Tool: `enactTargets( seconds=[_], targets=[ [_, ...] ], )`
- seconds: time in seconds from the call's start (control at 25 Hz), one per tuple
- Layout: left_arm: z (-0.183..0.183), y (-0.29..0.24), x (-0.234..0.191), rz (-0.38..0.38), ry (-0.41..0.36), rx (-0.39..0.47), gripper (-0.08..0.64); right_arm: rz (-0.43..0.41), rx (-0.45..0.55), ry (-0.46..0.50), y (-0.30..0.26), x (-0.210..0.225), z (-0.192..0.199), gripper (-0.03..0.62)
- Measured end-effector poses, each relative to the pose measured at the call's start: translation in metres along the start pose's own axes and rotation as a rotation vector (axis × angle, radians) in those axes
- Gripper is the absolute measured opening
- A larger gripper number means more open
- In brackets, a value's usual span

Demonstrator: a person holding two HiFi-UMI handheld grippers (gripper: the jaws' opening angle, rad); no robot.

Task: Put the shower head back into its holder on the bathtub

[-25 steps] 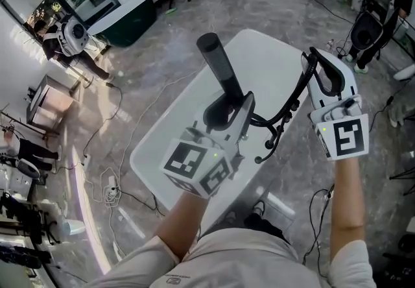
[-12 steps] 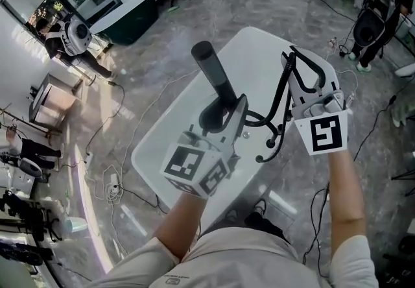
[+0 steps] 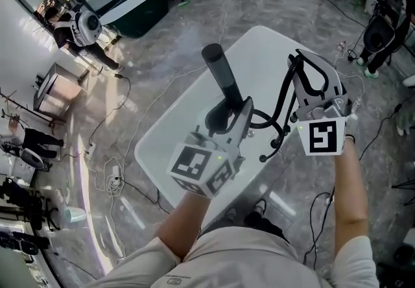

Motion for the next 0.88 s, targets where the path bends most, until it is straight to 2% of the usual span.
enactTargets(
  seconds=[0.12,0.2,0.28,0.44,0.68,0.8,0.88],
  targets=[
    [0.003,-0.008,0.008,0.019,-0.008,-0.001,0.133,0.032,-0.013,0.081,0.003,0.003,0.006,0.069],
    [0.007,-0.011,0.013,0.025,-0.018,-0.013,0.133,0.035,-0.03,0.089,0.005,0.0,0.014,0.069],
    [0.01,-0.008,0.013,0.017,-0.024,-0.029,0.133,0.003,-0.034,0.017,0.005,-0.008,0.02,0.069],
    [0.012,0.005,0.0,-0.037,-0.011,-0.028,0.133,-0.053,0.031,-0.193,-0.004,-0.018,0.014,0.069],
    [0.003,0.019,-0.009,-0.08,-0.023,-0.012,0.133,-0.079,0.115,-0.222,-0.026,-0.027,-0.01,0.069],
    [0.007,0.023,-0.01,-0.082,-0.027,-0.03,0.133,-0.067,0.145,-0.425,-0.012,-0.035,-0.008,0.069],
    [0.009,0.027,-0.013,-0.087,-0.018,-0.034,0.132,-0.078,0.099,-0.527,0.002,-0.038,-0.004,0.069]
  ],
)
Point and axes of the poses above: the fingertips, and each gripper's own axes: y backward along the fingers, x to its right, z out of its underside, the point moved 9 cm from there along y, backward along the fingers, and after that the axes turned 8 degrees about -y, right-handed, at the moved point
